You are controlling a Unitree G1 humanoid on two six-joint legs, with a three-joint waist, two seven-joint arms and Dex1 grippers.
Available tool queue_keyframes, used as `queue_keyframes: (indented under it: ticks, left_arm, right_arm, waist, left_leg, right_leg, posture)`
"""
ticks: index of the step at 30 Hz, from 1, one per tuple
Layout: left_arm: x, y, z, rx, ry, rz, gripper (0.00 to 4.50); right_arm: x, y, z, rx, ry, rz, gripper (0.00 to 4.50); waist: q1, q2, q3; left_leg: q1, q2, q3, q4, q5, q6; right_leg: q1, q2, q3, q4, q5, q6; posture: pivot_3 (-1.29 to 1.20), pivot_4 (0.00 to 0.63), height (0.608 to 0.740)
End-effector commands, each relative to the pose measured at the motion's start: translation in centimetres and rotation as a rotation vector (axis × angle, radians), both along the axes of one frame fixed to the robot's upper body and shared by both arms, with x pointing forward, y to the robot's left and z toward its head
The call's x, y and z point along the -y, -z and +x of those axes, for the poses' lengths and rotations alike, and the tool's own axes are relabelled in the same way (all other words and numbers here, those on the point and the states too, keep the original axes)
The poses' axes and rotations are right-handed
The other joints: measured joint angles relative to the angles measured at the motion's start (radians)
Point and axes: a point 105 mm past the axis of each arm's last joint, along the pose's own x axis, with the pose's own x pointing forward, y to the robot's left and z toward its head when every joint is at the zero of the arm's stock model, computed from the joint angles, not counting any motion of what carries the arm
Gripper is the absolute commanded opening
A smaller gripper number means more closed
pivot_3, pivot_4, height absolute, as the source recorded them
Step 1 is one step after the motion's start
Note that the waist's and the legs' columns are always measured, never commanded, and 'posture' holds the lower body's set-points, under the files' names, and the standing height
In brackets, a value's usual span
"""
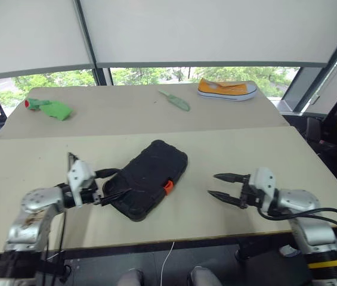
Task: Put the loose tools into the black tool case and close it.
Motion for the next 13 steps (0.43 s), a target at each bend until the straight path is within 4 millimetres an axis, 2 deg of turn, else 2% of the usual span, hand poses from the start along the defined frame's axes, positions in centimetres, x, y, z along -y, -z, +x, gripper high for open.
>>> queue_keyframes:
  ticks: [1,5,7,13]
  left_arm:
    - [-3.9,2.3,-1.9,-0.076,-0.15,0.07,4.5]
    - [-5.4,3.0,-3.6,-0.086,-0.228,0.066,4.5]
    - [-5.8,3.2,-3.9,-0.074,-0.268,0.072,4.5]
    - [-6.0,3.4,-4.0,-0.037,-0.316,0.09,4.5]
  right_arm:
    - [1.4,-1.2,0.4,0.054,0.015,0.009,4.4]
    - [1.9,-1.0,0.8,0.063,-0.005,-0.043,4.4]
    - [2.1,-0.9,1.0,0.067,-0.012,-0.062,4.4]
    - [2.9,-0.6,1.6,0.082,0.013,-0.08,4.4]
  waist:
    - [-0.002,0.001,0.002]
    - [0.007,-0.011,0.013]
    - [0.019,-0.012,0.013]
    - [0.03,-0.013,0.013]
  left_leg:
    - [0.0,-0.001,0.002,0.0,0.0,0.0]
    - [-0.008,0.0,0.004,0.002,-0.001,-0.001]
    - [-0.015,0.002,0.004,0.005,-0.001,-0.002]
    - [-0.018,0.001,0.007,0.004,-0.001,-0.001]
  right_leg:
    - [-0.001,-0.001,0.001,0.0,0.0,0.0]
    - [-0.008,-0.002,0.003,-0.001,0.0,0.0]
    - [-0.018,-0.003,0.002,-0.001,0.001,-0.001]
    - [-0.018,-0.002,0.003,-0.001,0.004,0.002]
  posture:
    - [0.0,0.15,0.74]
    - [0.0,0.15,0.74]
    - [0.0,0.15,0.74]
    - [0.0,0.15,0.74]
